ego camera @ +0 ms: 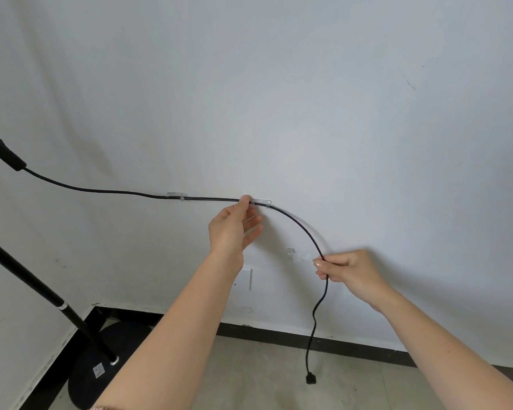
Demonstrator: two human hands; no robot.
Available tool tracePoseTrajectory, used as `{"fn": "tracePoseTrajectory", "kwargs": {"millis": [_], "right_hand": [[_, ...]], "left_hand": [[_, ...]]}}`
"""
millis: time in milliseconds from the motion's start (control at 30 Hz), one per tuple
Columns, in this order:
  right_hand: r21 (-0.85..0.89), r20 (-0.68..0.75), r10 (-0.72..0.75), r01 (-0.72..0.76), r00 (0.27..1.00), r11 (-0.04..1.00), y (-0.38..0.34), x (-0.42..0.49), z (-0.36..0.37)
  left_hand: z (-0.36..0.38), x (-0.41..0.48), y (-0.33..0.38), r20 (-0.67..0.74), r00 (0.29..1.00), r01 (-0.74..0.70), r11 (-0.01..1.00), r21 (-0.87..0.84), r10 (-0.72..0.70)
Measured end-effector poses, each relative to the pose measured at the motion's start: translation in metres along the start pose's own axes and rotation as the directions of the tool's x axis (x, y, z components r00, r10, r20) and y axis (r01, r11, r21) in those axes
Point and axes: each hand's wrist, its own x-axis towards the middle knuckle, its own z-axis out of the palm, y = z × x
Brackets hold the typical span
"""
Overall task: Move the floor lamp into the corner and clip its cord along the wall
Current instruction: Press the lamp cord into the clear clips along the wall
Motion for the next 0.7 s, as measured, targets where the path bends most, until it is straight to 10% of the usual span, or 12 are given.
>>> {"fn": "tracePoseTrajectory", "kwargs": {"millis": [700], "right_hand": [[0.088, 0.072, -0.065, 0.059, 0.995, 0.994, 0.06, 0.039, 0.051]], "left_hand": [[0.0, 0.015, -0.078, 0.493, 0.852, -0.491, 0.596, 0.636, 0.177]]}}
